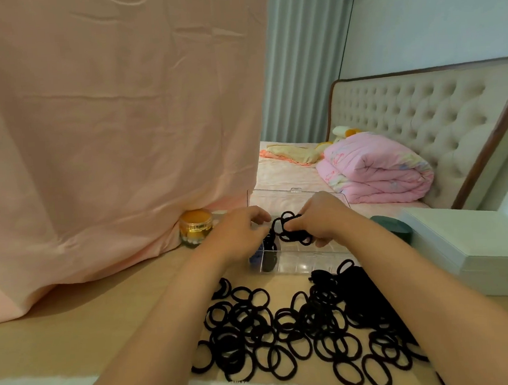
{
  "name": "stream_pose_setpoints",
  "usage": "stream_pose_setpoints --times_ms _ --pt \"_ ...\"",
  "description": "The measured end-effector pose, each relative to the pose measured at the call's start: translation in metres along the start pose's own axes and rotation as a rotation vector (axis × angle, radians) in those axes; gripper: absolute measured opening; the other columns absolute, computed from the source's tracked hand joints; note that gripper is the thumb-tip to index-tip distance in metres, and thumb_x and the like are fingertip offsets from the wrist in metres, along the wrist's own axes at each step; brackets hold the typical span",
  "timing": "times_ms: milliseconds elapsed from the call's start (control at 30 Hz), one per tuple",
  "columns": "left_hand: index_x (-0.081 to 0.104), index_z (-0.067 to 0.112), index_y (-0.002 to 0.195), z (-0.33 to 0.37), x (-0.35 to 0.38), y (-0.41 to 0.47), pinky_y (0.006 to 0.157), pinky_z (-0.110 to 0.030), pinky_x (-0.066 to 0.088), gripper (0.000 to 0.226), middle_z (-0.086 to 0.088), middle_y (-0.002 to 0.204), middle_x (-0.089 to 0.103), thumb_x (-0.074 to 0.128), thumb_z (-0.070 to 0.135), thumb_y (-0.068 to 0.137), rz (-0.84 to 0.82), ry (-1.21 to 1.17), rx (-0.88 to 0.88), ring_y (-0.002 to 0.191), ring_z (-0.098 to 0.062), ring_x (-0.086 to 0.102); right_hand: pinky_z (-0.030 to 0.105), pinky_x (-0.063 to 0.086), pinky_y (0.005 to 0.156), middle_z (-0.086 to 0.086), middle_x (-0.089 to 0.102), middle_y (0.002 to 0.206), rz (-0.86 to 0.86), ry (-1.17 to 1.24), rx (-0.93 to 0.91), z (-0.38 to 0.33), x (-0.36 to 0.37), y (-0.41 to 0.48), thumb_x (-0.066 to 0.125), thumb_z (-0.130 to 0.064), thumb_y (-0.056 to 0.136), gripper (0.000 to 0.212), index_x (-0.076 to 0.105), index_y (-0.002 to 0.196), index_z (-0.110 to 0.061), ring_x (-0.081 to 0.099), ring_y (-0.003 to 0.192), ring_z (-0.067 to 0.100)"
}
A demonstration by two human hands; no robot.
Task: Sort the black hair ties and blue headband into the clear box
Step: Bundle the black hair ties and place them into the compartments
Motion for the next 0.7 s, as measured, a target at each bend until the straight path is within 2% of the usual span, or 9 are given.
stream_pose_setpoints --times_ms 67,133,233,300,433,567,600,667,700 --pt "0.061 0.030 0.129 -0.003 0.005 0.000 0.086 -0.022 0.049 0.033 0.006 0.130 0.056 0.060 0.028 0.096 -0.025 0.040 0.004 0.109 -0.012 0.057 0.033 0.054 0.056 0.015 0.066 0.068 -0.024 -0.153 -0.001 -0.010 0.011 0.004 0.079 -0.029 0.086 0.035 0.066 0.084 0.003 0.059 0.053 0.026" --pt "0.061 0.031 0.131 -0.004 0.006 0.000 0.102 -0.032 0.044 0.038 0.004 0.135 0.056 0.063 0.028 0.093 -0.024 0.079 0.013 0.125 -0.015 0.049 0.028 0.047 0.052 0.009 0.057 0.060 -0.024 -0.393 -0.041 -0.025 0.017 0.004 0.075 -0.031 0.089 0.037 0.056 0.071 -0.004 0.054 0.050 0.022" --pt "0.060 0.031 0.133 -0.004 0.005 0.000 0.107 -0.035 0.038 0.041 0.002 0.137 0.055 0.063 0.028 0.092 -0.023 0.133 0.025 0.132 -0.017 0.040 0.028 0.042 0.056 0.004 0.049 0.066 -0.029 -0.754 -0.085 -0.045 0.027 0.001 0.065 -0.030 0.095 0.041 0.045 0.067 -0.009 0.052 0.062 0.021" --pt "0.059 0.031 0.134 -0.001 0.006 -0.001 0.108 -0.038 0.036 0.041 0.001 0.137 0.053 0.062 0.028 0.093 -0.024 0.175 0.042 0.134 -0.019 0.035 0.027 0.042 0.055 0.005 0.047 0.069 -0.082 -0.846 -0.083 -0.048 0.036 0.001 0.062 -0.020 0.096 0.034 0.045 0.068 -0.009 0.051 0.063 0.021" --pt "0.057 0.031 0.136 -0.001 0.008 -0.002 0.110 -0.041 0.035 0.041 0.000 0.140 0.050 0.060 0.030 0.095 -0.034 0.203 0.056 0.135 -0.020 0.031 0.026 0.041 0.051 0.009 0.050 0.065 -0.224 -0.788 -0.060 -0.047 0.041 0.004 0.065 -0.008 0.090 0.026 0.051 0.069 -0.007 0.047 0.051 0.020" --pt "0.056 0.032 0.138 0.002 0.009 -0.002 0.110 -0.040 0.034 0.042 0.000 0.140 0.049 0.058 0.029 0.096 -0.033 0.206 0.065 0.135 -0.020 0.031 0.027 0.045 0.049 0.013 0.055 0.065 -0.322 -0.432 -0.022 -0.045 0.028 0.002 0.068 0.001 0.088 0.017 0.059 0.074 -0.001 0.049 0.050 0.021" --pt "0.056 0.032 0.137 0.002 0.009 -0.002 0.110 -0.040 0.033 0.041 0.000 0.140 0.049 0.058 0.029 0.096 -0.031 0.208 0.068 0.135 -0.019 0.031 0.026 0.049 0.050 0.017 0.061 0.072 -0.337 -0.364 -0.018 -0.045 0.025 -0.003 0.069 0.001 0.089 0.007 0.064 0.084 0.001 0.055 0.055 0.022" --pt "0.057 0.032 0.136 0.003 0.008 -0.002 0.110 -0.040 0.034 0.040 0.001 0.140 0.049 0.058 0.029 0.096 -0.027 0.206 0.068 0.136 -0.019 0.031 0.030 0.057 0.061 0.026 0.072 0.095 -0.316 -0.271 -0.030 -0.043 0.017 -0.007 0.071 0.001 0.089 0.020 0.067 0.108 0.006 0.067 0.072 0.025" --pt "0.057 0.032 0.136 0.002 0.008 -0.002 0.110 -0.040 0.034 0.040 0.001 0.140 0.049 0.058 0.029 0.096 -0.025 0.204 0.068 0.136 -0.018 0.031 0.031 0.059 0.065 0.026 0.074 0.102 -0.282 -0.244 -0.041 -0.041 0.014 -0.006 0.072 0.002 0.089 0.024 0.067 0.112 0.006 0.070 0.078 0.026"
Point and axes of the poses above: each hand's wrist, its own y-axis towards the middle knuckle, its own x-axis out of the palm, z = x × y, the point moved 10 cm from there along y, towards the middle knuckle
